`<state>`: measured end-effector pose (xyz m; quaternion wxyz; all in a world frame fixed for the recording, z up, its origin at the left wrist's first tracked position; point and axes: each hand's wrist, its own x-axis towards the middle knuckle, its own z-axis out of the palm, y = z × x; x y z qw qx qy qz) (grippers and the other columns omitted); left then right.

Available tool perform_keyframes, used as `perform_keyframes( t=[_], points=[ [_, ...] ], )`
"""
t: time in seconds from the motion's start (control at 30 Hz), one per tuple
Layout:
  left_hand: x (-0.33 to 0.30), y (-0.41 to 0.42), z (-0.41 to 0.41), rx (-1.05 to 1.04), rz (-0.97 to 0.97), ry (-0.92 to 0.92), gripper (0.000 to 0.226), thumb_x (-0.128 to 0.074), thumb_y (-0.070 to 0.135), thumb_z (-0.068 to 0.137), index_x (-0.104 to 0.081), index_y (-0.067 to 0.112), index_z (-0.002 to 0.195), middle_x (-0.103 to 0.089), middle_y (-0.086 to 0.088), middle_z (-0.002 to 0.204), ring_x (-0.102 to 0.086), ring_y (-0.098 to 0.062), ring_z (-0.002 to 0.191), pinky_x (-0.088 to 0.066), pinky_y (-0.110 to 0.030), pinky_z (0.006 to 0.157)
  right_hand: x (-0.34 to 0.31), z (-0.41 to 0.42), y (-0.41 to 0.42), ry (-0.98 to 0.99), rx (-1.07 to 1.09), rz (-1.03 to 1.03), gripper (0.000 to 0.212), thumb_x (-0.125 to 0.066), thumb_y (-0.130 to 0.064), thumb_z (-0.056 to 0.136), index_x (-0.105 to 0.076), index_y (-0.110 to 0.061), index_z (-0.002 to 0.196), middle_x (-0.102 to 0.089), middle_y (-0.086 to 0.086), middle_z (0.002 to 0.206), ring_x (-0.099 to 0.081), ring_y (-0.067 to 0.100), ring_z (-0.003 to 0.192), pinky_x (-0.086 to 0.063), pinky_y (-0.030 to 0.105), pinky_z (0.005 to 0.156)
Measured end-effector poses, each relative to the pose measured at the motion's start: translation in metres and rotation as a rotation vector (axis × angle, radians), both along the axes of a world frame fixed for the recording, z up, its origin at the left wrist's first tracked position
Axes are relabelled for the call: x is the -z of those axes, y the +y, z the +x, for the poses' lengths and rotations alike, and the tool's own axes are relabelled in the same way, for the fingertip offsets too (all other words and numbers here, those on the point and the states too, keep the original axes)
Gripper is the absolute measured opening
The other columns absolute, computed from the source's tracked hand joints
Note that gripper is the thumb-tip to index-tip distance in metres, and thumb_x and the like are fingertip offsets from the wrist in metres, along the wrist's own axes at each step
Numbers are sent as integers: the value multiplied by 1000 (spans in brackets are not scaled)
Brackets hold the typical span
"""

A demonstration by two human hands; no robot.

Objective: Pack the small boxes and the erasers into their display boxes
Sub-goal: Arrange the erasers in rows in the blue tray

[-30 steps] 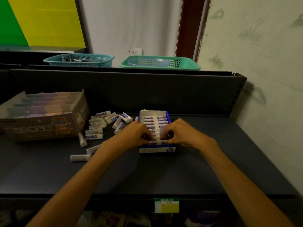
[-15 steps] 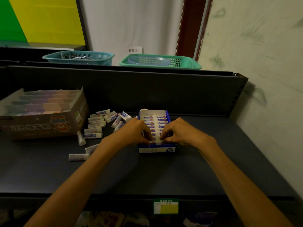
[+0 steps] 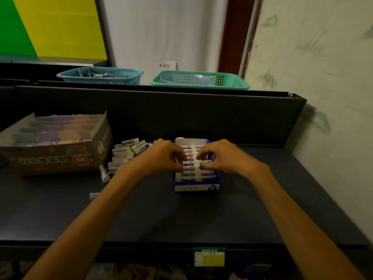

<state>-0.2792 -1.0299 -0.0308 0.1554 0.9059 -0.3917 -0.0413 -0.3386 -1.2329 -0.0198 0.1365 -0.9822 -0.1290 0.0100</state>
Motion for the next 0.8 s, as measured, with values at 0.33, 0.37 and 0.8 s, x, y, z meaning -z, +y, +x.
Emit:
perform_keyframes(
  t=[0.33, 0.37, 0.8],
  points=[
    [-9, 59, 18, -117, 73, -17, 40, -68, 26, 84, -56, 22, 121, -59, 4, 114, -53, -5, 97, -45, -22, 87, 1, 24, 35, -62, -23, -33, 38, -66, -35, 86, -57, -31, 122, -58, -7, 123, -52, 9, 111, -44, 34, 97],
    [-8, 66, 21, -130, 79, -15, 40, -68, 27, 83, -56, 23, 121, -59, 4, 113, -54, -5, 97, -46, -23, 89, 2, 27, 40, -66, -32, -32, 37, -66, -35, 86, -57, -31, 122, -58, -7, 123, -52, 10, 111, -44, 33, 96],
    [22, 114, 53, -213, 93, -26, 37, -69, 30, 82, -57, 27, 117, -56, 4, 115, -54, -10, 98, -50, -28, 86, 27, 71, 100, -70, -99, -113, 42, -64, -32, 87, -52, -30, 127, -52, -4, 129, -47, 16, 119, -42, 35, 98]
  ],
)
